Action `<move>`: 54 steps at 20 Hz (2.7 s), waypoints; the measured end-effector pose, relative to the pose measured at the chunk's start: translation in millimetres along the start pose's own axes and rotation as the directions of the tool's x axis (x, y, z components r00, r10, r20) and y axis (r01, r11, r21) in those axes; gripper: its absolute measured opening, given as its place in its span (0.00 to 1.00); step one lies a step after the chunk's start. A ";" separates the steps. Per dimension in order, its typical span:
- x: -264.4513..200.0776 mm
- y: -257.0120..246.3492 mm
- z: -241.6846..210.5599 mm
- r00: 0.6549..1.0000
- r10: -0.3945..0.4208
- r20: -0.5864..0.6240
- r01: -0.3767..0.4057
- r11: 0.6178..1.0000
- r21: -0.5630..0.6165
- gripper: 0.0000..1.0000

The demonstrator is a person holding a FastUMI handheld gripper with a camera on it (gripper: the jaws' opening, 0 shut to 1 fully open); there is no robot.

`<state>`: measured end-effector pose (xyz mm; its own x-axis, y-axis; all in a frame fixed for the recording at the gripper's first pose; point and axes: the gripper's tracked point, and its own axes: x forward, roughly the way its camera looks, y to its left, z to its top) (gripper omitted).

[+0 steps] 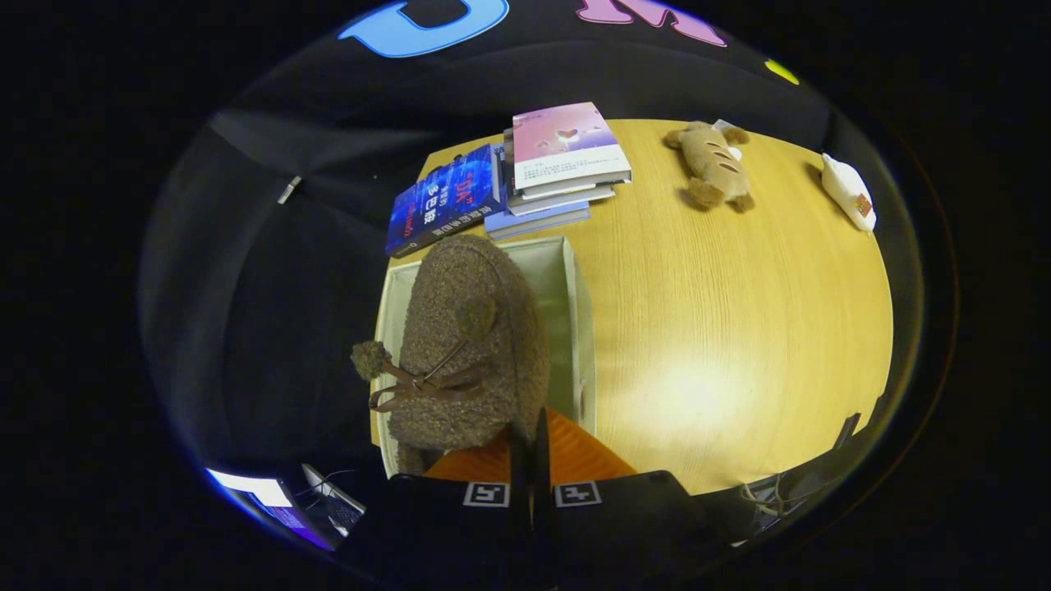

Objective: Open the storage box then place both shoes into the box .Put the left shoe in first, then the right shoe, with the right side of both shoes facing outward in a uniform manner.

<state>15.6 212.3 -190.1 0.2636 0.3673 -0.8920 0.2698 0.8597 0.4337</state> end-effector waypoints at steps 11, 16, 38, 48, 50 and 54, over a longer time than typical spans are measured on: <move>0.4 19.6 1.1 0.999 0.031 0.021 -0.031 1.000 -0.004 0.40; -7.7 20.1 5.0 0.998 0.045 0.050 -0.043 0.999 -0.025 0.99; -209.7 -117.0 75.7 0.691 0.154 0.706 0.034 0.969 -0.244 0.99; -296.1 -175.6 68.1 0.521 0.158 0.839 0.150 0.950 -0.273 0.99; -309.5 -180.8 63.6 0.474 0.160 0.866 0.173 0.947 -0.270 0.98; -320.0 -184.6 54.5 0.407 0.164 0.899 0.239 0.930 -0.278 0.98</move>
<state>-68.0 -83.3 22.2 0.9838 -0.0285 -0.1771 0.0564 0.9864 0.1547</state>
